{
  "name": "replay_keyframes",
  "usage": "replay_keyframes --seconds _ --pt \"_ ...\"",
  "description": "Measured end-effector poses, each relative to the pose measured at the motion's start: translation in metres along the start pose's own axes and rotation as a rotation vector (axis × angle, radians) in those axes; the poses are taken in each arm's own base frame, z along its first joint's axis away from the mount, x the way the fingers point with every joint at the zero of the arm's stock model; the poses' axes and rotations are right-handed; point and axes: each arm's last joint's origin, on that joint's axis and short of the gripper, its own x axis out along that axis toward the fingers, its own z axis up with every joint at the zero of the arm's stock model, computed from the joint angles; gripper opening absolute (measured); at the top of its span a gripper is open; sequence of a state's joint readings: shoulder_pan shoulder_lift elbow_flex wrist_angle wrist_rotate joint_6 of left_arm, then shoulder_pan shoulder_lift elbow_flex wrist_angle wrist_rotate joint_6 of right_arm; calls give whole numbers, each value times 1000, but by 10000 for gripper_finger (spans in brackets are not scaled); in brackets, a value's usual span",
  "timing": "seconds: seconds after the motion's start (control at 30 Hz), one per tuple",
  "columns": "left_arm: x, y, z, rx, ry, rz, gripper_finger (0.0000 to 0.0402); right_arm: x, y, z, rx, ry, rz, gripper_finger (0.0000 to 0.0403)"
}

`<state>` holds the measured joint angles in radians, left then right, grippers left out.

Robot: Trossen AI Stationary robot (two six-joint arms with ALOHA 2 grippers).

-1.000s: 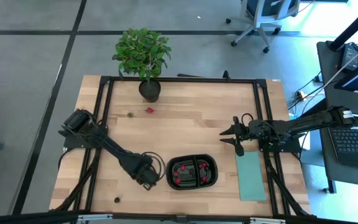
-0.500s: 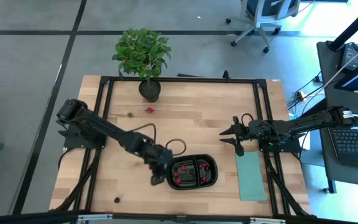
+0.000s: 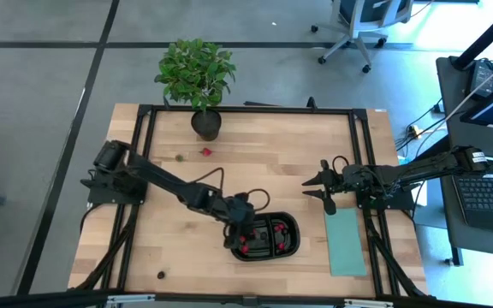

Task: Pick and placing Produce into tupperware
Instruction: Put the blackberry into the left side of the black container

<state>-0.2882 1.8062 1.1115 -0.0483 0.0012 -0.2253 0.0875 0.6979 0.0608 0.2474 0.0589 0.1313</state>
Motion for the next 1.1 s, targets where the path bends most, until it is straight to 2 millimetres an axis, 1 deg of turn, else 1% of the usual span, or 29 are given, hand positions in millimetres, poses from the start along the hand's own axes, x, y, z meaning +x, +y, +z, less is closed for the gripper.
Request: replay_keyframes --seconds 0.17,0.4,0.63,0.8,1.1 --pt "17 3 -11 0 47 10 95 0 0 0 2 -3 0 138" --pt "25 3 -17 -4 63 11 95 0 0 0 22 -3 0 138" --pt "29 3 -20 -5 84 12 95 0 0 0 21 -3 0 138" --pt "28 3 -20 -8 79 0 96 0 0 0 21 -2 0 138" --pt "28 3 -18 -12 67 -3 113 0 0 0 18 -2 0 138"
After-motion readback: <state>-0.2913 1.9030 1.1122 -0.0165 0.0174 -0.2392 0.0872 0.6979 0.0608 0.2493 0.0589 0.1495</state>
